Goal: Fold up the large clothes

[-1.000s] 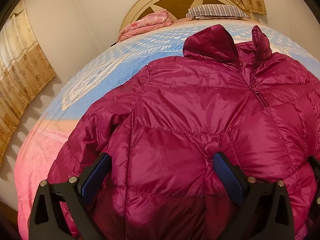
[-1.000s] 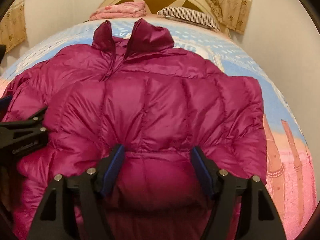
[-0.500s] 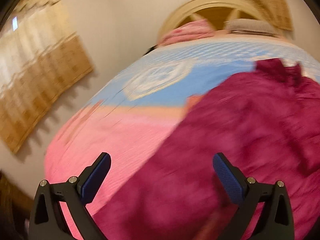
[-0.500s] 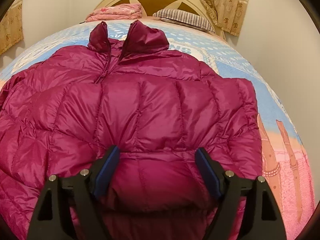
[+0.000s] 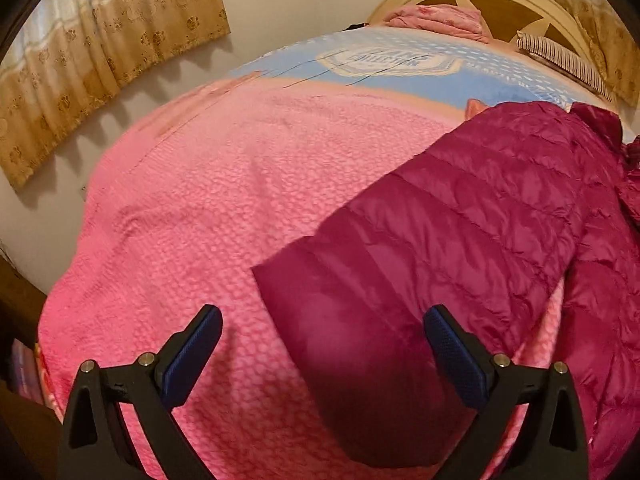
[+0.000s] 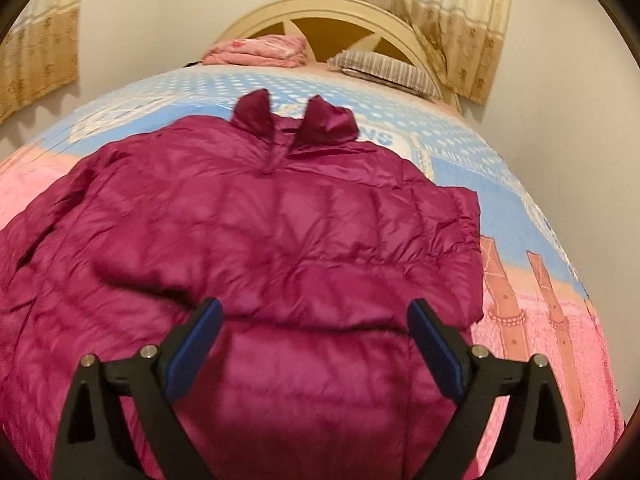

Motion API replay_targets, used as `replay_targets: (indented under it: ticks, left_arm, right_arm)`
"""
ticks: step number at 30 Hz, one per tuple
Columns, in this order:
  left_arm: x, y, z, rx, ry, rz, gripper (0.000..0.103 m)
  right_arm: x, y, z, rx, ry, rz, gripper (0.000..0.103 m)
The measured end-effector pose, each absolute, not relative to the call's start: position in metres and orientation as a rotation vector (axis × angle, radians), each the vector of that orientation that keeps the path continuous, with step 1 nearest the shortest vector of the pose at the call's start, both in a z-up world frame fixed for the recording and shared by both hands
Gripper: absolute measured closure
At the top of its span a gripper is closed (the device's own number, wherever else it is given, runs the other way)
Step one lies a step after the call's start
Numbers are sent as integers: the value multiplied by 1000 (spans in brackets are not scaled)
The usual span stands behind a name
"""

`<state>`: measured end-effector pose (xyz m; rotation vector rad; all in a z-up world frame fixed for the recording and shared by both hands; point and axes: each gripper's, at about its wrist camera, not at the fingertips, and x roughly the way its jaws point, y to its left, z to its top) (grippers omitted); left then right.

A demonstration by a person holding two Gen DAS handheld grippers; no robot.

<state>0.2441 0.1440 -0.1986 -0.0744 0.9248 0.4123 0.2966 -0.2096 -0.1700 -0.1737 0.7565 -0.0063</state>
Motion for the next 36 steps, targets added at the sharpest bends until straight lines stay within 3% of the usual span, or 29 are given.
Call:
replay_targets:
  ticks: [2, 4, 8, 10, 25, 36]
  left_arm:
    - [246, 138, -200, -91, 940, 373, 42]
    - [251, 134, -198, -94, 942, 364, 51]
    - [254, 131, -188, -41, 906, 354, 81]
    - [252, 134, -181, -24, 881, 354, 86]
    - [280, 96, -71, 286, 551, 446, 93]
    - [311, -53, -39, 379, 443, 211, 93]
  right_arm:
    - [291, -206, -174, -171, 760, 1, 8]
    - [290, -204, -177, -172, 765, -5, 8]
    - [286, -210, -174, -149, 757, -13, 8]
    - [284, -215, -171, -137, 745, -21, 8]
    - [283, -257, -156, -190, 730, -178, 8]
    - [269, -314, -163, -122, 750, -254, 8]
